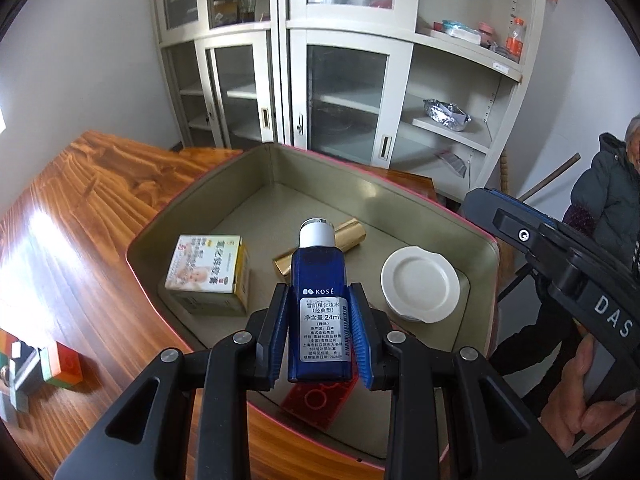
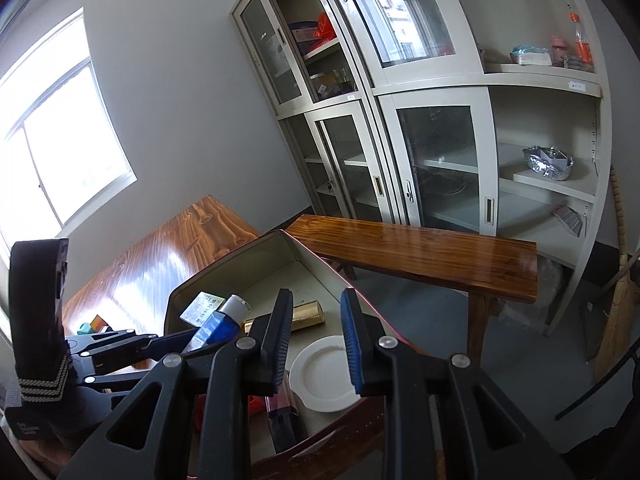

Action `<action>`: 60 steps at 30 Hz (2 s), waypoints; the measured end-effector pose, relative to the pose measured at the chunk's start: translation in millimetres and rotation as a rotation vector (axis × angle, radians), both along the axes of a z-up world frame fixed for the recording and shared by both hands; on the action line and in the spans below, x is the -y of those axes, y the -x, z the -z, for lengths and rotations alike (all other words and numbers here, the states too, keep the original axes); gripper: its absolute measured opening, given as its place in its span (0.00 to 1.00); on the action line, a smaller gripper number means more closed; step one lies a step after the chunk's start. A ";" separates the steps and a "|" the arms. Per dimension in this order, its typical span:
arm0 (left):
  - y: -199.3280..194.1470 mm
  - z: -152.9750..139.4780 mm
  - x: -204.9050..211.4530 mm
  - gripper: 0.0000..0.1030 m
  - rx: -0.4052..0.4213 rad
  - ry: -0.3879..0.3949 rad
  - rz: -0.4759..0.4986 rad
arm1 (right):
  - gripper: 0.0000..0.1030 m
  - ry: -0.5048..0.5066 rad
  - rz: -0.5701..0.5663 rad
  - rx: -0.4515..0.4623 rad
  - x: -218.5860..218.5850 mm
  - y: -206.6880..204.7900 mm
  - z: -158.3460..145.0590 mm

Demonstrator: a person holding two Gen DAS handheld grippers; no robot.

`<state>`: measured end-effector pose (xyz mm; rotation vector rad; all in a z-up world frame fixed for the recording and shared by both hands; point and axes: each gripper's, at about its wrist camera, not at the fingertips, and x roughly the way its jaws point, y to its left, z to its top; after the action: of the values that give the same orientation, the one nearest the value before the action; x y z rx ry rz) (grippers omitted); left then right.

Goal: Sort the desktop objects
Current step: 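Lower the blue bottle into the tin and open the left tool, then move both tools back over the objects on the table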

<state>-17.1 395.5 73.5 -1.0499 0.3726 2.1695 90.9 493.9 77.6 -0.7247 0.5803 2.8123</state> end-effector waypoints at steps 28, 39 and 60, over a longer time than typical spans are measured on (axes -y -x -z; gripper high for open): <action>-1.3 -17.6 51.0 0.57 -0.090 -0.037 -0.144 | 0.77 -0.035 -0.093 -0.031 43.8 -4.7 -11.1; -5.5 -21.6 73.1 0.57 -0.128 -0.026 -0.191 | 0.80 -0.032 -0.141 -0.030 62.0 -4.1 -13.6; 2.6 -18.9 168.8 0.71 -0.119 -0.071 -0.353 | 0.83 -0.062 -0.293 0.015 136.0 12.9 -10.4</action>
<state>-19.7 226.7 92.4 -1.0094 0.1701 2.5461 78.0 357.9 88.0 -0.8833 0.4109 3.0714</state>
